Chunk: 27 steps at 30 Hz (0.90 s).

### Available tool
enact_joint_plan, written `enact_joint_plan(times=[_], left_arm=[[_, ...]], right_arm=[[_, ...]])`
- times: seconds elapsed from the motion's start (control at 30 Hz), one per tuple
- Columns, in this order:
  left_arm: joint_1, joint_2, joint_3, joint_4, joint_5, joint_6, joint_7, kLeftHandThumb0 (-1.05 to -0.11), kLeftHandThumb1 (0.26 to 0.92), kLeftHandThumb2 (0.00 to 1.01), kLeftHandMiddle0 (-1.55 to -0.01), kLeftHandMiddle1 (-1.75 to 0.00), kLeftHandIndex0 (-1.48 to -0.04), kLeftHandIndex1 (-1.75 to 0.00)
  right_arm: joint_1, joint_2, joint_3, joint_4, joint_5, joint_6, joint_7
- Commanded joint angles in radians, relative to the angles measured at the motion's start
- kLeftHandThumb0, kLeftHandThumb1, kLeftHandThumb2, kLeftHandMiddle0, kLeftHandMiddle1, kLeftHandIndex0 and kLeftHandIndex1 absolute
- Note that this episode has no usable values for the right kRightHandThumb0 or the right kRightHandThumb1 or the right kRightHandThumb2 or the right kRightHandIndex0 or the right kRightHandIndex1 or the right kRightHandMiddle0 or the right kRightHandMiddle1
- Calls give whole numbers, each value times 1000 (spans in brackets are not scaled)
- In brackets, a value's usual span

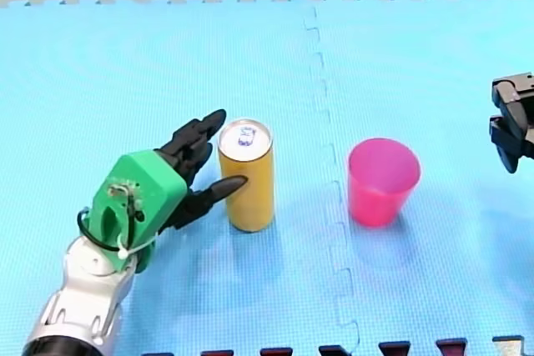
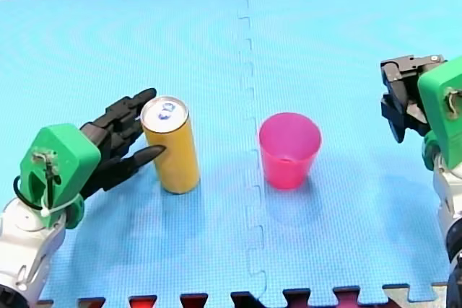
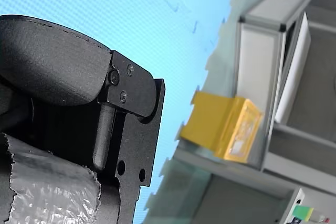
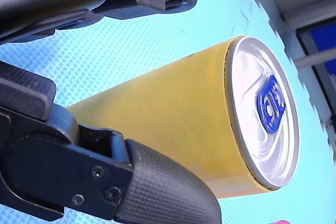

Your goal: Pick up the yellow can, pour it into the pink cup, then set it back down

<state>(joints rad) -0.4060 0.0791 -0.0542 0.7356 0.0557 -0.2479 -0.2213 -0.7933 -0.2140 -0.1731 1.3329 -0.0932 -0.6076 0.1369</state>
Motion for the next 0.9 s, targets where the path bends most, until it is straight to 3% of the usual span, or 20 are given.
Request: enact_joint_plan(times=[0.0,0.2,0.47,0.87], left_arm=[[-8,3,-1,5,-1,-2,-3,-1048,909,4,-210,-9,-207,0],[-4,6,-1,10,-4,-19,-18,-1048,912,4,-212,-9,-207,0],[74,-8,-17,-38,-2,-115,-23,-1048,917,5,-211,-7,-210,-2],[102,-8,-18,-99,-15,-112,-44,-1048,916,2,-203,-1,-211,-1]], right_arm=[[-5,-5,-1,1,2,4,4],[-4,-3,-4,-1,6,4,11],[0,-4,4,-2,-2,1,-4],[-2,1,3,-2,1,-5,-4]])
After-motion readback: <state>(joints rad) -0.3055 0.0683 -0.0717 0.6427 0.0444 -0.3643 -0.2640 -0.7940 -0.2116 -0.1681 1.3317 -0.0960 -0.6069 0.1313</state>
